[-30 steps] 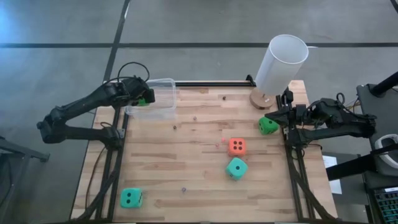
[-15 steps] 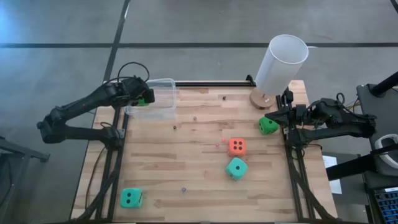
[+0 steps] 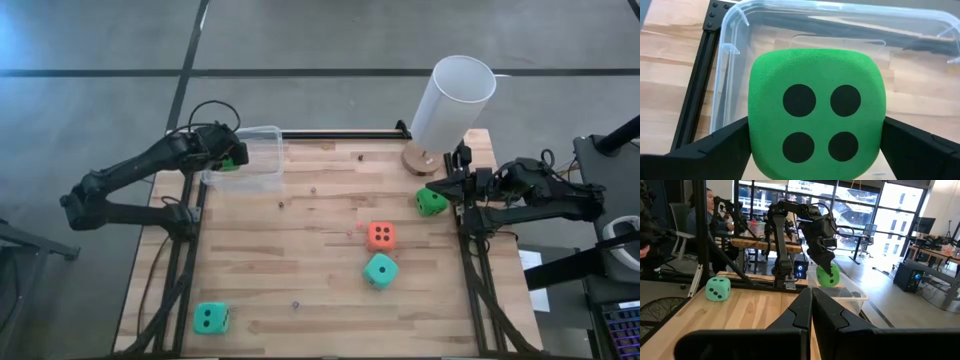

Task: Pick & Place Dice
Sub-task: Put the left green large dice into the transparent bin

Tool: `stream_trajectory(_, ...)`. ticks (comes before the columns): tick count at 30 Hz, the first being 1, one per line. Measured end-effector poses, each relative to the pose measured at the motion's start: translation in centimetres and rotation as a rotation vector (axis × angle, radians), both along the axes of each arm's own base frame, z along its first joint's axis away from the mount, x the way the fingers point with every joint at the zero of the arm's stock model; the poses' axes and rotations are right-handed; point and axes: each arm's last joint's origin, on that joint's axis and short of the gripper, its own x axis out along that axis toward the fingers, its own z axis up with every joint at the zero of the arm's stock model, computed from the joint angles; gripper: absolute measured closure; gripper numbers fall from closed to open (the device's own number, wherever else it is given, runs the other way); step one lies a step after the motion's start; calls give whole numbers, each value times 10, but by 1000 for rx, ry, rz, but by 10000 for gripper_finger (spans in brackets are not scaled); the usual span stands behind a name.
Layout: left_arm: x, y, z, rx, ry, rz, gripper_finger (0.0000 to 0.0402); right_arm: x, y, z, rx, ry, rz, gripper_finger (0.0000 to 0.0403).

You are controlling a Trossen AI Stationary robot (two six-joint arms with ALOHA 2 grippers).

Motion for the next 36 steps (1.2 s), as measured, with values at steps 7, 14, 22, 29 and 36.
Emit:
stream_trajectory(7,-1,-1,-1,-25,2,-4,10,0,0,0,0,0,0,394)
stream_trajectory(14,-1,-4,-2,-112,-41,-10,7,0,0,0,0,0,0,394)
stream_trajectory(22,-1,-7,-1,-176,-98,-39,11,0,0,0,0,0,0,394)
stream_trajectory(29,-4,-10,5,-190,-142,-54,8,0,0,0,0,0,0,394)
stream_trajectory(36,-7,-13,8,-238,-163,-47,4,0,0,0,0,0,0,394)
